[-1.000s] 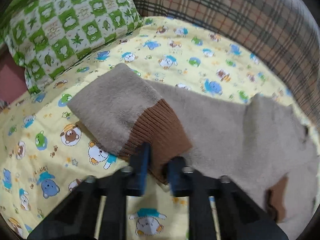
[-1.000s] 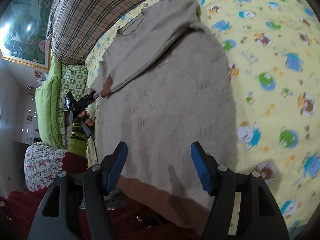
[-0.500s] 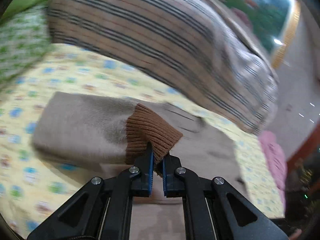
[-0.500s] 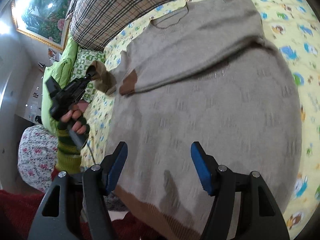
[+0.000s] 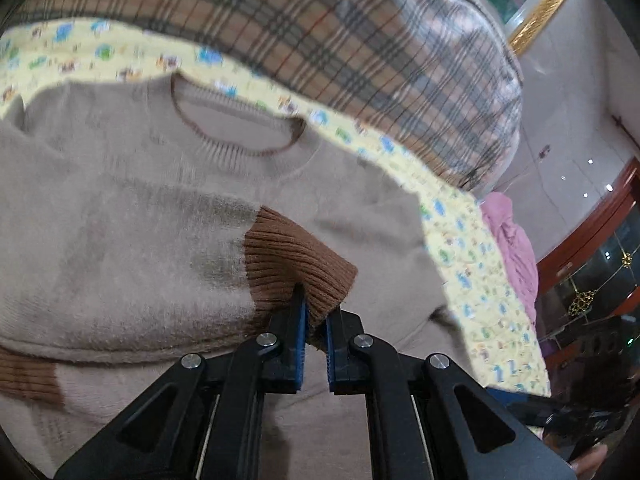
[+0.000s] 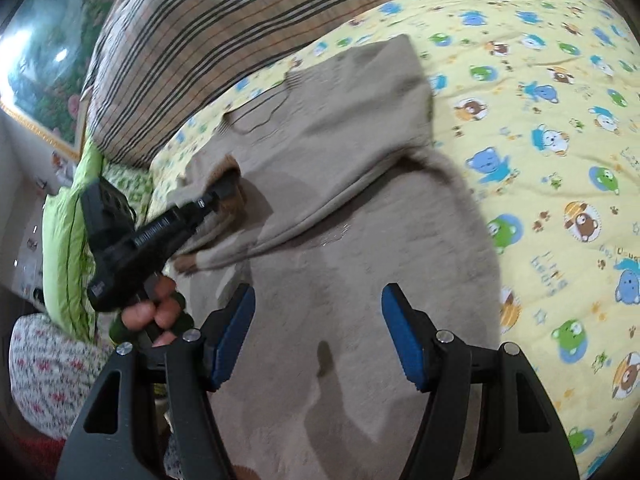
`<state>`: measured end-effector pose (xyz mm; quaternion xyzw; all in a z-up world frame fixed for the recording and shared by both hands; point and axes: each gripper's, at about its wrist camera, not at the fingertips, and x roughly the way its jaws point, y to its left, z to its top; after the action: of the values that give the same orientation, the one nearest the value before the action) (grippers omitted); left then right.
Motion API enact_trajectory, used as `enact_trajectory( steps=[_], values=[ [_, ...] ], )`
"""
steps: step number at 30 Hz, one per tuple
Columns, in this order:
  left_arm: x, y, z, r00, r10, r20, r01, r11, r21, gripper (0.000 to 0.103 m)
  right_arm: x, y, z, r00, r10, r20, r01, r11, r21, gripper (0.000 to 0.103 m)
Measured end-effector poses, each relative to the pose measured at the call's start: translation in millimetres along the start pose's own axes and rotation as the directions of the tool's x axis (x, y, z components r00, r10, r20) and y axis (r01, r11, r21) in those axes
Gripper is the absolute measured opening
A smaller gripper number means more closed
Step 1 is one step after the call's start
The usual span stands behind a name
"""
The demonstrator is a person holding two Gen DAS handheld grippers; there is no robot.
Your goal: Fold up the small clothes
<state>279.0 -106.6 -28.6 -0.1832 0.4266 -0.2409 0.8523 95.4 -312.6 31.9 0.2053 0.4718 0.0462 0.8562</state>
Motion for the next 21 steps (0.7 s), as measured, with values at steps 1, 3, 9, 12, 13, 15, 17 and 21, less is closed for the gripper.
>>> enact_trajectory(
  steps=[1, 3, 9, 12, 13, 15, 17, 21],
  values=[
    [3.5, 2.5, -2.7, 1.0, 0.001, -0.016, -0.001, 1.0, -0.002, 0.013, 1.0, -0.9, 2.2, 1.0, -0.004, 0.006, 0.004, 1.0, 0.004, 0.067],
    [0.5, 7.8, -8.9, 0.999, 0.003, -0.039, -0.003, 1.0, -0.001, 0.025, 4.3, 2.0, 6.2, 1.0, -0.007, 0.021, 0.007, 1.0, 0.0, 0.067],
    [-56.9, 24.1, -28.2, 0.999, 0.029, 0.012, -0.03, 1.0, 0.007, 0.044, 30.7, 27.5, 22.9, 0.999, 0.012, 0.034, -0.011, 0.999, -0.047, 0.067],
    [-98.4, 54.3, -39.1, 0.989, 0.132, 0.069, -0.13, 0.991, -0.033, 0.045, 54.3, 41.2, 32.3, 0.999, 0.027, 0.027, -0.025, 0.997, -0.076, 0.069],
    [-109.3, 65.7, -41.2, 0.98, 0.183, 0.082, -0.179, 0.982, -0.053, 0.045, 64.0, 46.3, 36.3, 0.999, 0.024, 0.026, -0.022, 0.996, -0.084, 0.069],
    [-128.8, 92.7, -44.8, 0.956, 0.276, 0.101, -0.265, 0.958, -0.108, 0.045, 84.9, 53.2, 45.5, 1.0, 0.013, 0.026, -0.01, 0.996, -0.092, 0.069],
    [-146.4, 129.4, -47.2, 0.929, 0.359, 0.093, -0.336, 0.921, -0.198, 0.045, 108.8, 57.0, 56.6, 1.0, 0.0, 0.014, 0.001, 0.996, -0.086, 0.069],
    [-160.5, 181.6, -45.9, 0.898, 0.434, 0.075, -0.393, 0.866, -0.309, 0.045, 151.1, 58.0, 68.3, 0.998, -0.064, -0.023, 0.062, 0.996, -0.069, 0.069]
  ],
)
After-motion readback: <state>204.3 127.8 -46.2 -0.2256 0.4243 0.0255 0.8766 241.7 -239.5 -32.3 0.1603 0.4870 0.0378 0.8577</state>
